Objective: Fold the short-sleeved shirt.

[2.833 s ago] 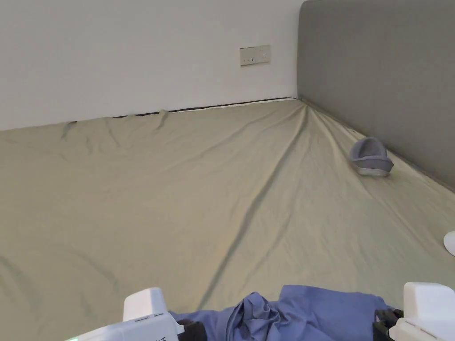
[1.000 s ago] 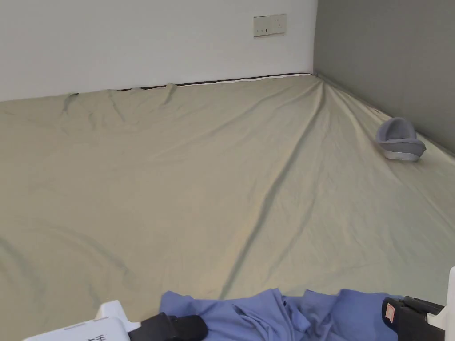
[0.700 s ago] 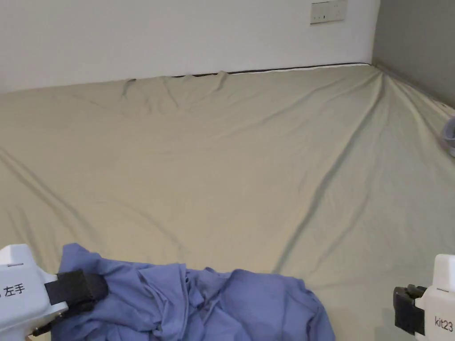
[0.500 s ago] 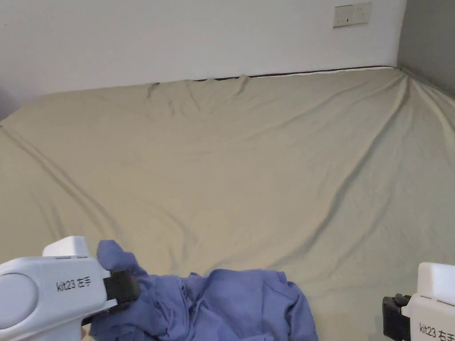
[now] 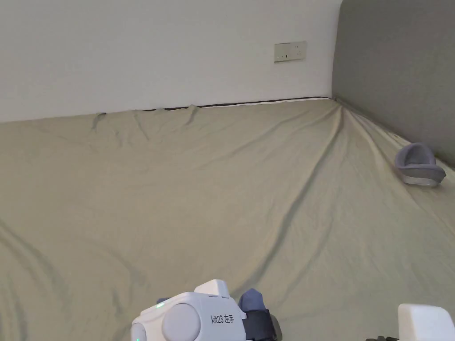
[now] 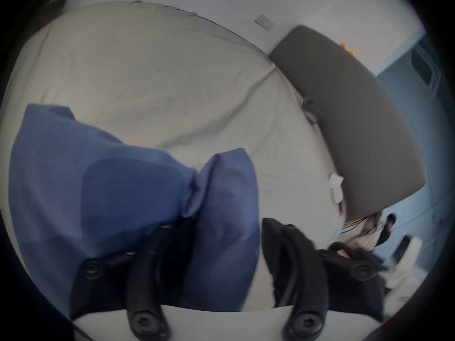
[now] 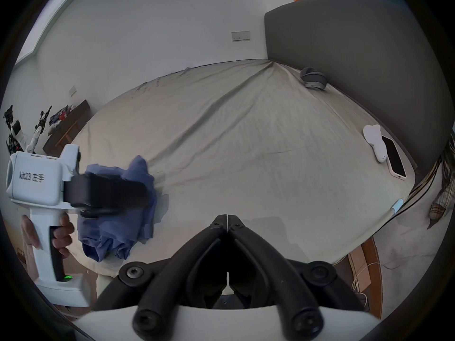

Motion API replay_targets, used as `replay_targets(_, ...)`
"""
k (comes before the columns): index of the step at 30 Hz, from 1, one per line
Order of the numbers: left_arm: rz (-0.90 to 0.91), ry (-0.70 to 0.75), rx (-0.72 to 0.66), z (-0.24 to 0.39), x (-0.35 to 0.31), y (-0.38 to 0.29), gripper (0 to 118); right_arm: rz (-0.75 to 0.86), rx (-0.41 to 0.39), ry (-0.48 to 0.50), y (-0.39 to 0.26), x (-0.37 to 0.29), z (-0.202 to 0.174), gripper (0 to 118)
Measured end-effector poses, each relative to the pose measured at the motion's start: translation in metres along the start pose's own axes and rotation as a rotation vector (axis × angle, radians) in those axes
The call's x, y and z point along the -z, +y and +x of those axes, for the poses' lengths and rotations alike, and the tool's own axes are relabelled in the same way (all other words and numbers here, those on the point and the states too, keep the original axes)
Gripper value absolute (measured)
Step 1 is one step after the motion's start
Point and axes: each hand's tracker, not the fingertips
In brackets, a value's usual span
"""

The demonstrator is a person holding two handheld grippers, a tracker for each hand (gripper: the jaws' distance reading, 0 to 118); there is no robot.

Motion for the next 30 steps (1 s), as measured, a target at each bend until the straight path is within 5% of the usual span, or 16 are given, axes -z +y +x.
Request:
replay_targets(3,0.004,-0.04,-0.012,0.005,-0.035,0.01,87,-0.001,0.015,0.012,-0.001,0.002,0.002,0)
replay_targets(8,0.334,0.225,0.268,0.026,-0.107,-0.003,102,0.006,0.02,0.065,-0.005,0.007,-0.005,0)
replay_targets(9,0.332,0.305,0.29,0.027,-0.115,-0.006,99,0.007,0.018,0.076,-0.006,0.008,-0.006,0)
replay_targets(10,0.306,0.367,0.289,0.027,-0.119,-0.007,77,0.005,0.019,0.084,-0.008,0.01,-0.009,0)
replay_targets(12,0.268,0.376,0.303,0.026,-0.114,-0.01,6,-0.004,0.015,0.099,-0.01,0.012,-0.011,0)
replay_targets(13,0.255,0.345,0.299,0.024,-0.107,-0.011,0,-0.006,0.015,0.106,-0.012,0.013,-0.012,0)
replay_targets(18,0.126,0.077,0.242,0.03,-0.06,-0.019,0,-0.021,0.014,0.115,-0.019,0.013,-0.012,0)
replay_targets(26,-0.051,0.272,0.372,0.028,0.046,-0.024,0,-0.028,0.013,0.093,-0.018,0.009,-0.006,0)
replay_targets(30,-0.023,0.178,0.333,0.025,0.034,-0.019,0,-0.013,0.01,0.105,-0.014,0.007,-0.006,0)
